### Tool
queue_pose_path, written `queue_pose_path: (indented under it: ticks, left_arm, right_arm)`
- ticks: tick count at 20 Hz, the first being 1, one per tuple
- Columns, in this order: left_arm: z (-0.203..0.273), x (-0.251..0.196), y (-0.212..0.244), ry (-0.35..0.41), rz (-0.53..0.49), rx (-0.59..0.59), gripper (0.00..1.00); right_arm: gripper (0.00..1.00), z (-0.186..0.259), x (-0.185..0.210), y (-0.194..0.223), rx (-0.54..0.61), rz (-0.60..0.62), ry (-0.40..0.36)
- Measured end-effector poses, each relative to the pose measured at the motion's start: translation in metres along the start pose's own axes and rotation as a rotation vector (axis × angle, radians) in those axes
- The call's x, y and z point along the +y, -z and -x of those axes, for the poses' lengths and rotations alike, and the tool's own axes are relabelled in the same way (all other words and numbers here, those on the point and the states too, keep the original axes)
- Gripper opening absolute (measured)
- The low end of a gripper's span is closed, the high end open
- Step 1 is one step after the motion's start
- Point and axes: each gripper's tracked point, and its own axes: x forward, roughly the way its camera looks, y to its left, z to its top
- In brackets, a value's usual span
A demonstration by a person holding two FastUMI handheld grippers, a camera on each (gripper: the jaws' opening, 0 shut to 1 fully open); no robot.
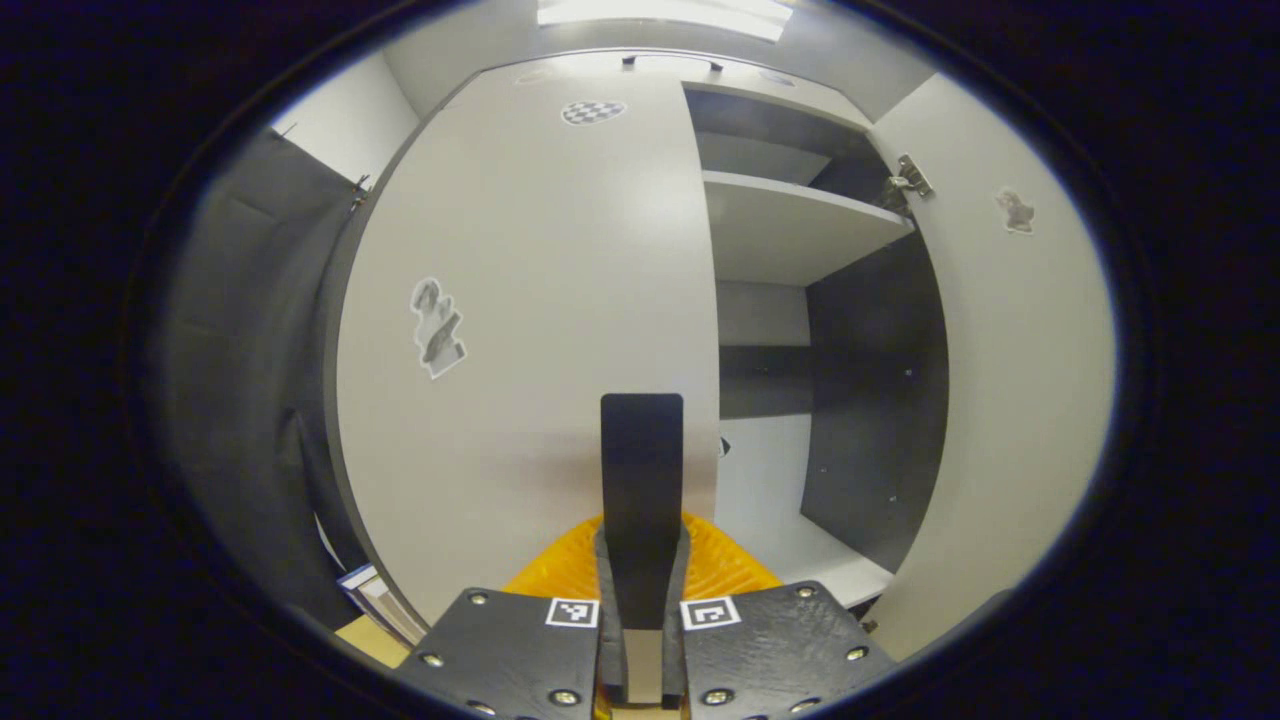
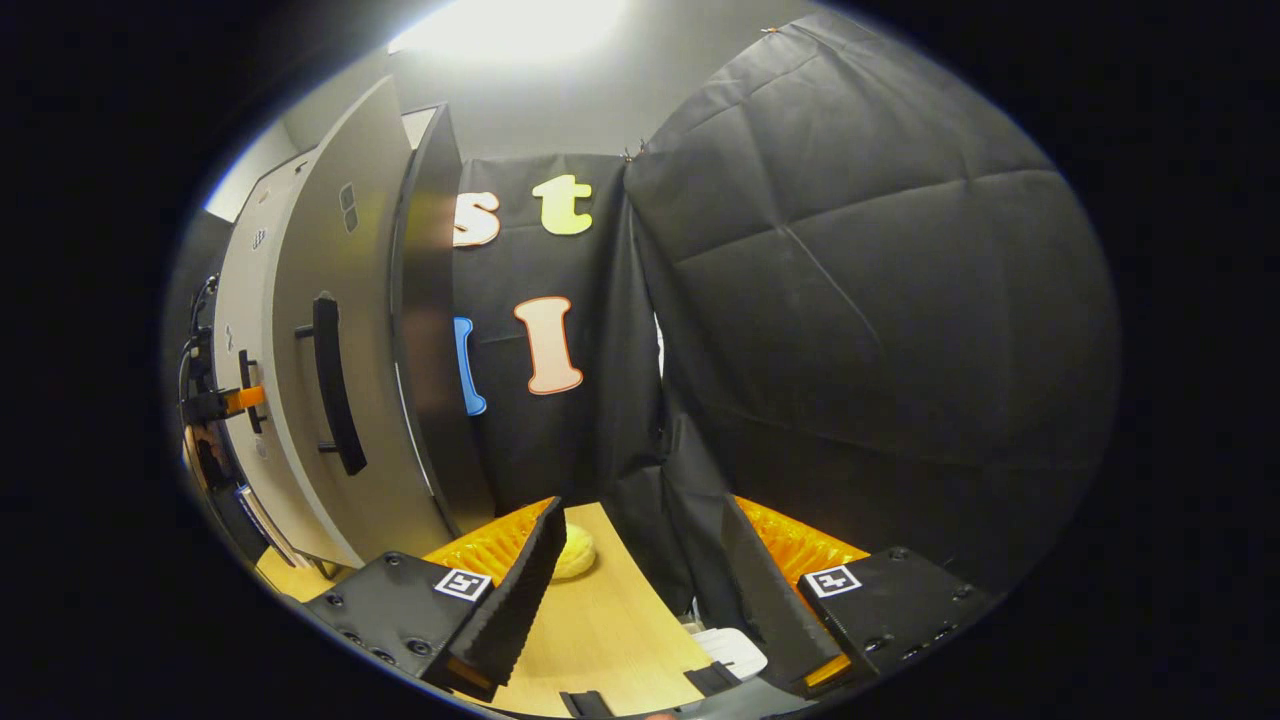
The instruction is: Open the right door of the double-door shoe cabinet with the right hand, and open the left door with the left hand.
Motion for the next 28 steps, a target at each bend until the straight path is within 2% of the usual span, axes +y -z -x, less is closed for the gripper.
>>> queue_pose_path:
  ticks: [9,10,12,13,14,15,16,18,23,28]
  left_arm:
    - [0.055,0.021,-0.002,-0.045,0.041,-0.005,0.15]
    - [0.064,0.026,0.000,-0.057,0.039,-0.008,0.15]
    - [0.078,0.031,-0.001,-0.075,0.038,-0.011,0.15]
    - [0.085,0.035,-0.001,-0.084,0.046,-0.011,0.15]
    - [0.093,0.040,-0.002,-0.090,0.046,-0.008,0.15]
    - [0.097,0.044,-0.005,-0.092,0.041,-0.006,0.15]
    - [0.101,0.048,-0.004,-0.089,0.045,-0.004,0.12]
    - [0.107,0.053,-0.005,-0.087,0.048,0.001,0.11]
    - [0.125,0.069,-0.009,-0.092,0.046,-0.022,0.11]
    - [0.143,0.089,-0.010,-0.032,0.059,-0.018,0.11]
  right_arm:
    - [0.98,0.011,0.006,-0.010,-0.026,0.018,-0.083]
    - [0.92,0.011,0.007,-0.010,-0.025,0.018,-0.093]
    - [0.92,0.011,0.009,-0.009,-0.018,0.011,-0.119]
    - [0.98,0.012,0.009,-0.008,-0.015,0.011,-0.133]
    - [0.98,0.013,0.011,-0.008,-0.011,0.017,-0.146]
    - [0.92,0.013,0.011,-0.006,-0.007,0.029,-0.155]
    - [0.92,0.013,0.012,-0.003,-0.003,0.043,-0.160]
    - [0.98,0.013,0.016,-0.002,0.001,0.053,-0.171]
    - [0.98,0.010,0.048,-0.001,0.003,0.027,-0.203]
    - [0.98,0.021,0.083,0.008,0.014,0.028,-0.209]
